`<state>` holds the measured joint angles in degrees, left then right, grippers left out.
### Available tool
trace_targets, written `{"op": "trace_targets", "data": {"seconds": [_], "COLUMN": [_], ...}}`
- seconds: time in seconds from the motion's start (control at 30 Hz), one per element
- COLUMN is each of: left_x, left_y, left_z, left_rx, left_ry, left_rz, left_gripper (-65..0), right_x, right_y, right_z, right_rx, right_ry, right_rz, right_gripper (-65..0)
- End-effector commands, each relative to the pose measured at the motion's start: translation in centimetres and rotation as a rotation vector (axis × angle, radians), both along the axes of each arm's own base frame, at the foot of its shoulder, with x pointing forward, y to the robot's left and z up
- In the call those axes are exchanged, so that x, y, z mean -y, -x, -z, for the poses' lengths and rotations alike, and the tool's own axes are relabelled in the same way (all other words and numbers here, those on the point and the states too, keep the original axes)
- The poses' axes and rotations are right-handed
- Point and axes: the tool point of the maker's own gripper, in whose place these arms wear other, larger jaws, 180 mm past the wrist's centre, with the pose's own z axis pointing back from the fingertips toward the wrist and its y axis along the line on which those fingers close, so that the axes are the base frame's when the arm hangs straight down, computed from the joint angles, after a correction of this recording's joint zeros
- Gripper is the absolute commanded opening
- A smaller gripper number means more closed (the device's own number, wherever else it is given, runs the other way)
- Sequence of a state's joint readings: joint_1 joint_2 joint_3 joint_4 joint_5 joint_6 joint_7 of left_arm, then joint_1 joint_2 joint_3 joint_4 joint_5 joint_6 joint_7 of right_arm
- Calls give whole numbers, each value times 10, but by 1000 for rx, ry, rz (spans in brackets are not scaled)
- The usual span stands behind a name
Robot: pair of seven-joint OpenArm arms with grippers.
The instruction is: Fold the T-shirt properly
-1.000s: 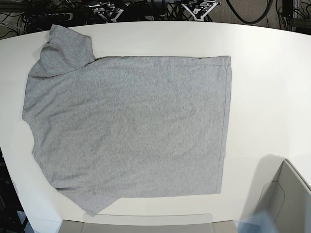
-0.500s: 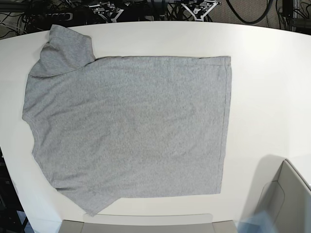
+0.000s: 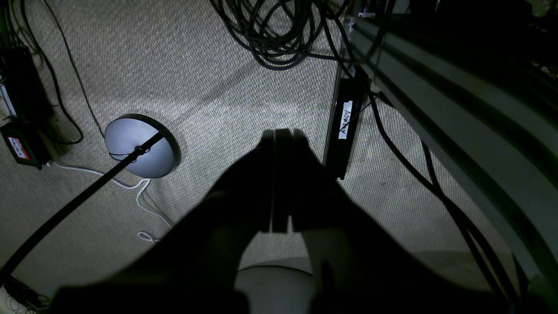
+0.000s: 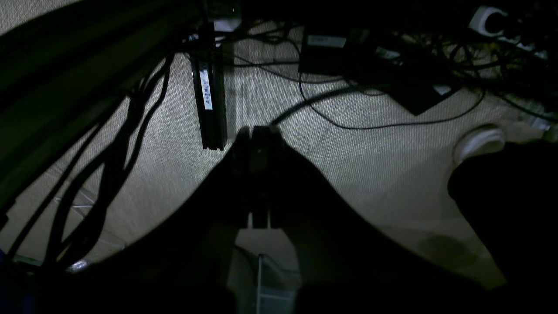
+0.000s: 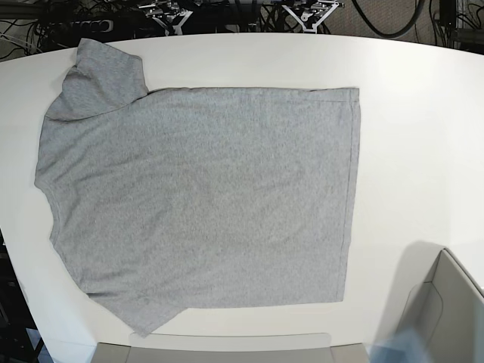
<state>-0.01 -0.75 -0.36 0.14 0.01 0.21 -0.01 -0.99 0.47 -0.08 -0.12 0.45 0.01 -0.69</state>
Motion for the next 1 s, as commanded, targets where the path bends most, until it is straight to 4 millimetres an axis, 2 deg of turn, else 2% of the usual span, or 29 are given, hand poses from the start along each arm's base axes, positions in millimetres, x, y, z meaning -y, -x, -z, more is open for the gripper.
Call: {"op": "trace_targets", "data": {"seconds": [0.0,0.3,0.37,0.47,0.53,0.6,0.73,0.8,0.97], "left_x": [2,2,1,-1,-14,-16,-16,-14,-10], "left_y": [2,2,11,14,25,32,40,44,53], "left_z": [0,0,-1,-6,-15,-24,-48,-59,-99], "left_rx": [-4,-2,5,155,256,340,515,587,799], "left_ry": [0,0,-3,-11,-31,-37,-40,-39,-37], "left_rz": [4,5,6,26,47,63,92,103,134], "left_gripper": [-650,-650,-650,-650,-650,-650,-650,-650,-649], "right_x": [1,4,11,14,22,32,45,45,50], "right_y": [-3,-4,-1,3,7,11,17,22,39], "right_z": [0,0,0,-1,-4,-7,-18,-25,-53], "right_rx": [6,15,20,110,179,229,361,428,619], "right_ry": [-4,0,11,9,19,34,49,48,46], "right_rz": [-2,9,18,87,102,104,104,105,97], "right_gripper": [-648,-649,-649,-649,-649,-649,-649,-649,-648]}}
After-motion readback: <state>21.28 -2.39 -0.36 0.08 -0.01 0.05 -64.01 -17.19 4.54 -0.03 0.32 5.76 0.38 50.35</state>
